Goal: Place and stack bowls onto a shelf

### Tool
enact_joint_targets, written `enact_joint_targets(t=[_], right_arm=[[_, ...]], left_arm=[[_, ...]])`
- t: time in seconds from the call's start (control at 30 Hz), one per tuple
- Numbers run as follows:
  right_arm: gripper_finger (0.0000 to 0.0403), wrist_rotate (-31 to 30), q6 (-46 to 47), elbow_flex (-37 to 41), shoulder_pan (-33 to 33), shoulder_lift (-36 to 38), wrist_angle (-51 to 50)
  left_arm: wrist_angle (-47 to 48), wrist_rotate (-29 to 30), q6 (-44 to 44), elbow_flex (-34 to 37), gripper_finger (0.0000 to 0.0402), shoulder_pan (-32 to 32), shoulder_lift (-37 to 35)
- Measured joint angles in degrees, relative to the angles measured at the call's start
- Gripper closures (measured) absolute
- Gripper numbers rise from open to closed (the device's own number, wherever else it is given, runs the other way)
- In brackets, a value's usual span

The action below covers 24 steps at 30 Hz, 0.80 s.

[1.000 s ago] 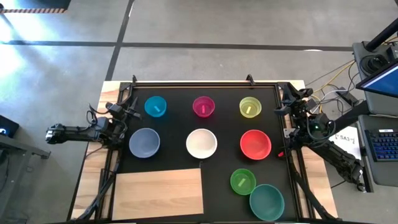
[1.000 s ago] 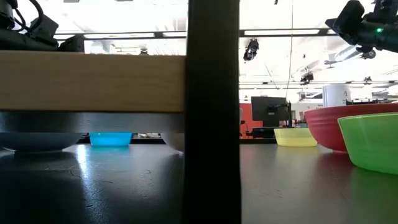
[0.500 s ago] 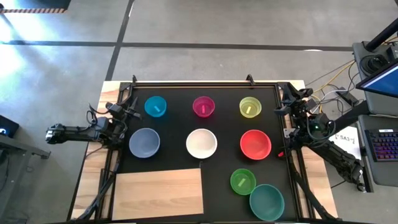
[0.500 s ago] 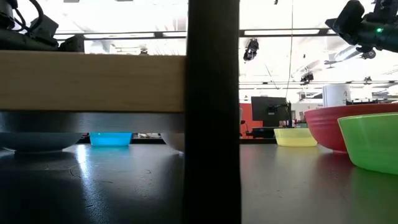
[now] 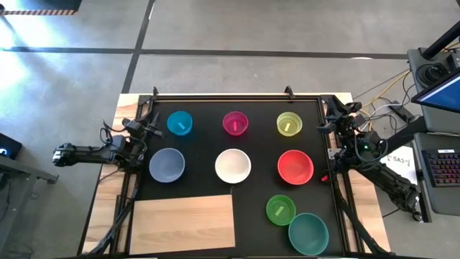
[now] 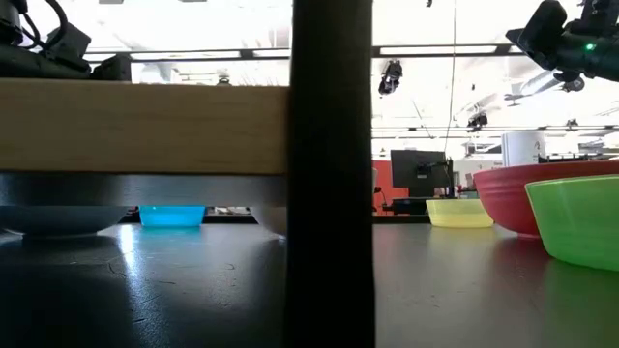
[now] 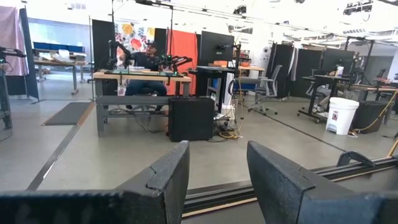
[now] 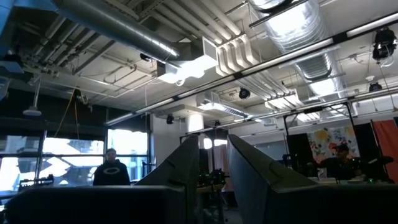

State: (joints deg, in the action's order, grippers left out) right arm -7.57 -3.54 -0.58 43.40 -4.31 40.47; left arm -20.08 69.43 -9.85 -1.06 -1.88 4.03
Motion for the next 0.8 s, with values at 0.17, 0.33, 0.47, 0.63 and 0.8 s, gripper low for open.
enact_joint_targets(t=[0.17,0.33,0.47,0.63,0.8], right_arm=[[0.033,0.0,0.0,0.0,0.0,0.0,0.0],[0.033,0.0,0.0,0.0,0.0,0.0,0.0],[0.033,0.0,0.0,0.0,0.0,0.0,0.0],[0.033,0.0,0.0,0.0,0.0,0.0,0.0],[0.033,0.0,0.0,0.0,0.0,0.0,0.0]], left_arm=[[0.0,-1.5,2.3,0.0,0.0257,0.0,0.0],[0.2,-4.4,2.9,-0.1,0.0257,0.0,0.0],[7.8,-6.2,4.0,-3.3,0.0257,0.0,1.0],[24.8,-7.7,10.7,-12.2,0.0257,0.0,5.6],[48.1,-9.7,26.2,-22.4,0.0257,0.4,12.9]])
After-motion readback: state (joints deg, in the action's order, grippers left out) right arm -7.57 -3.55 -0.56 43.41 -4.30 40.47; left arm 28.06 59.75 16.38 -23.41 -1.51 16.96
